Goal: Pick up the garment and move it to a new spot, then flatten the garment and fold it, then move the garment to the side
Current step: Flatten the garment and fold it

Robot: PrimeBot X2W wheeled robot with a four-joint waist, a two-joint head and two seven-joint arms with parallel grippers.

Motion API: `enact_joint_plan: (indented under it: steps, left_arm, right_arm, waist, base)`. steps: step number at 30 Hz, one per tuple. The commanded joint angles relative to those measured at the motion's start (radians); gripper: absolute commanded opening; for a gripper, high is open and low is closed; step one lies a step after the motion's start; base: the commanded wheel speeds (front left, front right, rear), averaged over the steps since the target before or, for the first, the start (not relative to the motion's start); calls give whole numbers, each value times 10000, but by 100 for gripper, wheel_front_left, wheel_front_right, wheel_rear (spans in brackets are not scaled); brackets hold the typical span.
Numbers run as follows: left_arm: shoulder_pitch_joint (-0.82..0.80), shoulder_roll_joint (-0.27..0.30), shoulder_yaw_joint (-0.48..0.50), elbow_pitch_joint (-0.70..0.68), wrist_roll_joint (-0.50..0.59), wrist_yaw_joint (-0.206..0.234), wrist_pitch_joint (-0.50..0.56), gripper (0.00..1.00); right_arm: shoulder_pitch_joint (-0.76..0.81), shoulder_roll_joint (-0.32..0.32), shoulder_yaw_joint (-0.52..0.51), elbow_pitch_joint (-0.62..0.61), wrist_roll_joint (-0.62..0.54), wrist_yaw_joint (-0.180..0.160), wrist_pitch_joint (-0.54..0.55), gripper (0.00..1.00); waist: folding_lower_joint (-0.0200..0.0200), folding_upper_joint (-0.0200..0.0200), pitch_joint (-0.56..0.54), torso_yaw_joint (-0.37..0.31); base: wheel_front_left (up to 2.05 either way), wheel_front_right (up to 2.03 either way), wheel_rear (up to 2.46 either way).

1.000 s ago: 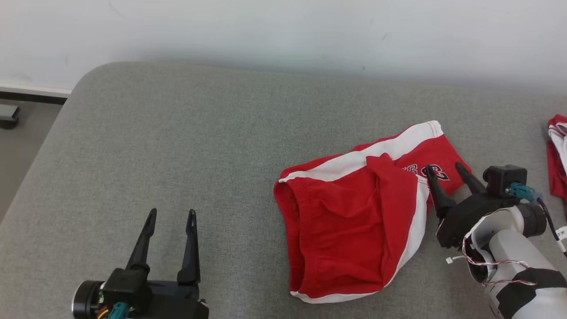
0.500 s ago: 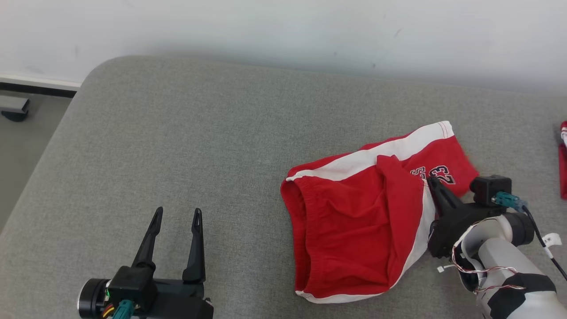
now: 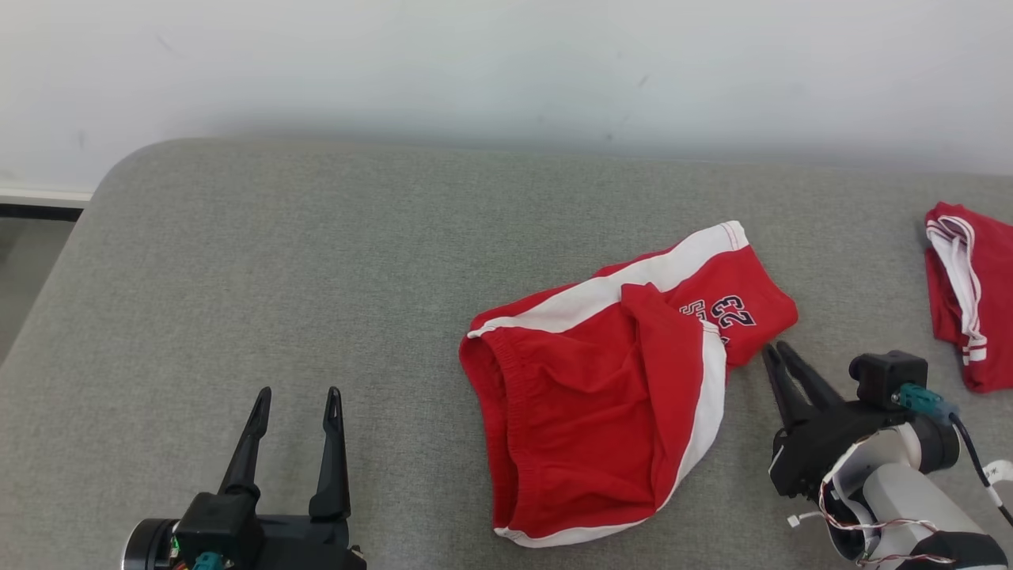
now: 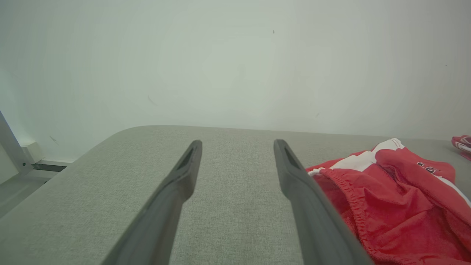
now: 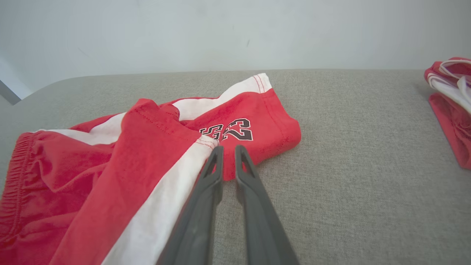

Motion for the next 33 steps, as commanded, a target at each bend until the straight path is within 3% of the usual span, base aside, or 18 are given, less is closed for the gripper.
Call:
enact_joint_plan:
  steps: [1,7,18,20,21,22,33]
  left_arm:
    - [-13,-8,15,-30,103,-8,-27,100]
    - [-208,-6,-211,74,9,-40,-27,100]
    - [-411,-6,-612,160,-282,66,-27,100]
    - [-438,-6,-612,185,-314,77,-27,100]
    - [-447,-8,-615,184,-325,78,-27,100]
    - [-444,-8,-622,186,-335,81,-27,100]
    - [72,-8,-324,270,-117,36,-27,100]
  right_arm:
    - [-20,-47,-39,-160,-18,-28,83,100]
    - [-392,112,62,-268,-269,-28,874,100]
    - [-1096,123,458,917,-121,-28,2174,98]
    - [-1142,119,583,1243,-112,-28,2466,55]
    - [-1196,173,609,1282,-23,-28,2441,39]
    - [-1240,215,654,1312,33,-28,2381,0]
    - [-624,33,909,711,342,-28,545,0]
  waist:
    - [1,0,10,-153]
    - [1,0,44,32]
    - [1,0,208,620]
    - [1,0,226,665]
    - [1,0,238,682]
    - [1,0,243,697]
    - [1,0,-280,370]
  base:
    - [0,0,0]
    - [0,0,0]
    - [0,0,0]
    - [0,0,0]
    - [0,0,0]
    - [0,0,0]
    - [0,0,0]
